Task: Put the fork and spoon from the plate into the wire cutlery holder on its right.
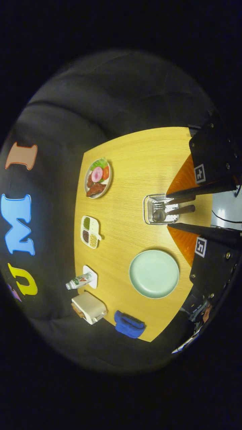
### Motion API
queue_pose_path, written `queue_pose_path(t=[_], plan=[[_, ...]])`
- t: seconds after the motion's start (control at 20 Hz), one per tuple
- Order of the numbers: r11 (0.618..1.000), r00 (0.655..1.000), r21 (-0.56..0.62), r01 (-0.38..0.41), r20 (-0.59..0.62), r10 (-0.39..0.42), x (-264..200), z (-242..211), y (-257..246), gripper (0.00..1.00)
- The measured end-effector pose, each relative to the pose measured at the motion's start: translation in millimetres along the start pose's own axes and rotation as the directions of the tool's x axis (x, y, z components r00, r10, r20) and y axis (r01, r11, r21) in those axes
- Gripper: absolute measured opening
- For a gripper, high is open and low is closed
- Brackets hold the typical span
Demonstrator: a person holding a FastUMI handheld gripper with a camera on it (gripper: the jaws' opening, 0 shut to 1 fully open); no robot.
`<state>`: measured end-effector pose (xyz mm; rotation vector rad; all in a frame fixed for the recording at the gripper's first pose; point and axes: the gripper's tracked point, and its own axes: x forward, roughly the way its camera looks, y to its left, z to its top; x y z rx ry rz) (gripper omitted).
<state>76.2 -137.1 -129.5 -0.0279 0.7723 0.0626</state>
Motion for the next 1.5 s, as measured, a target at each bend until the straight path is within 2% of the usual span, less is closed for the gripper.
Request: queue_pose_path(t=[0.15,0.4,0.55,0.65,0.8,0.85,0.9,1.0,1.1,1.25,1.35,1.5], plan=[[0.999,0.986,0.019,0.041,0.163,-0.044,-28.4,15.3,8.3,0.43],[0.996,0.954,0.077,0.035,0.294,-0.056,-55.3,23.2,43.3,0.43],[0.997,0.909,0.065,0.041,0.412,-0.064,-70.2,40.0,64.8,0.43],[0.996,0.879,0.03,0.081,0.469,-0.085,-83.4,46.2,74.2,0.44],[0.996,0.829,0.012,0.083,0.554,-0.076,-105.6,60.3,98.5,0.71],[0.997,0.807,0.019,0.071,0.586,-0.068,-112.5,66.3,105.7,0.71],[0.998,0.781,0.031,0.054,0.621,-0.062,-122.2,73.6,112.5,0.81],[0.996,0.725,0.073,0.052,0.683,-0.088,-138.5,85.7,114.8,0.89],[0.994,0.688,0.095,0.053,0.718,-0.106,-147.8,90.1,117.8,0.89],[0.997,0.684,0.043,0.067,0.725,-0.078,-147.0,82.8,129.5,0.89],[0.994,0.661,0.061,0.087,0.743,-0.103,-145.9,83.6,131.8,0.89],[0.996,0.615,0.029,0.084,0.785,-0.074,-154.4,87.4,143.9,0.89]])
